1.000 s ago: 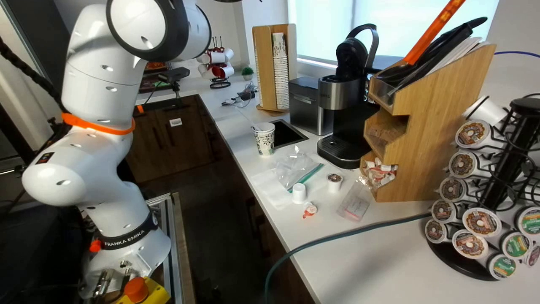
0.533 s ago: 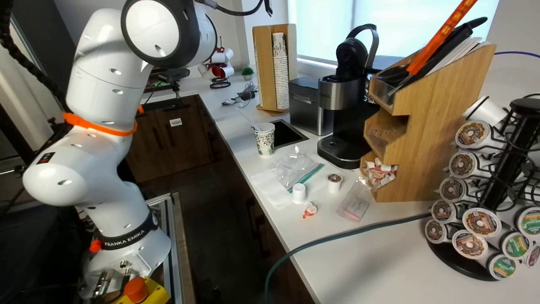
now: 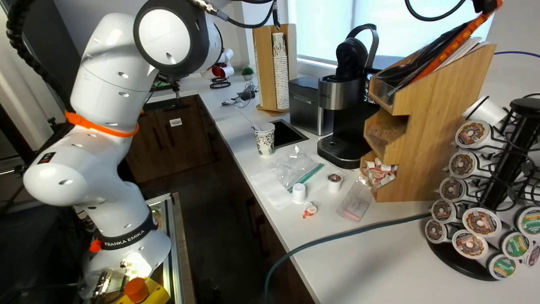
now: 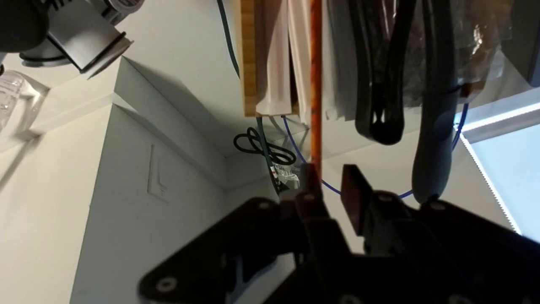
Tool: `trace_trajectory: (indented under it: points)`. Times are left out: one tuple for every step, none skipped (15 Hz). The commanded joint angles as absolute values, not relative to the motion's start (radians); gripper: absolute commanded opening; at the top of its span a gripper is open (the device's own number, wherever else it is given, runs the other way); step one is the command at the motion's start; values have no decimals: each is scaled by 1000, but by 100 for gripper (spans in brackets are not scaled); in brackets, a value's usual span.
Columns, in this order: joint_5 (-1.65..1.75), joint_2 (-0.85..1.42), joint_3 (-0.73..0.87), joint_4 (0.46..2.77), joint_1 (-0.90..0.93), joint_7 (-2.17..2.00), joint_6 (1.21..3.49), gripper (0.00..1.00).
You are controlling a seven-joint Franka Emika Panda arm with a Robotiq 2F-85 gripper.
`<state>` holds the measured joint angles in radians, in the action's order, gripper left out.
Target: Pick up the orange object from the cup and put it in the utensil holder
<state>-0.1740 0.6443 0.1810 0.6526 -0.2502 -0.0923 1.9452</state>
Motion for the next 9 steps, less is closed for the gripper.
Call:
trace_trajectory:
  points:
    - [-158,658,194,617,-242,-138,1891,54]
    - [-154,656,197,615,-240,-143,1890,62]
    - [-148,649,199,614,-235,-141,1896,69]
    - [-142,639,199,614,-230,-134,1898,78]
    - [-134,619,197,612,-221,-116,1885,84]
    - [-120,599,198,611,-211,-99,1866,93]
    - [-91,578,207,612,-196,-85,1843,99]
    - [-64,566,212,608,-184,-64,1825,100]
    - [-102,602,193,608,-210,-91,1885,90]
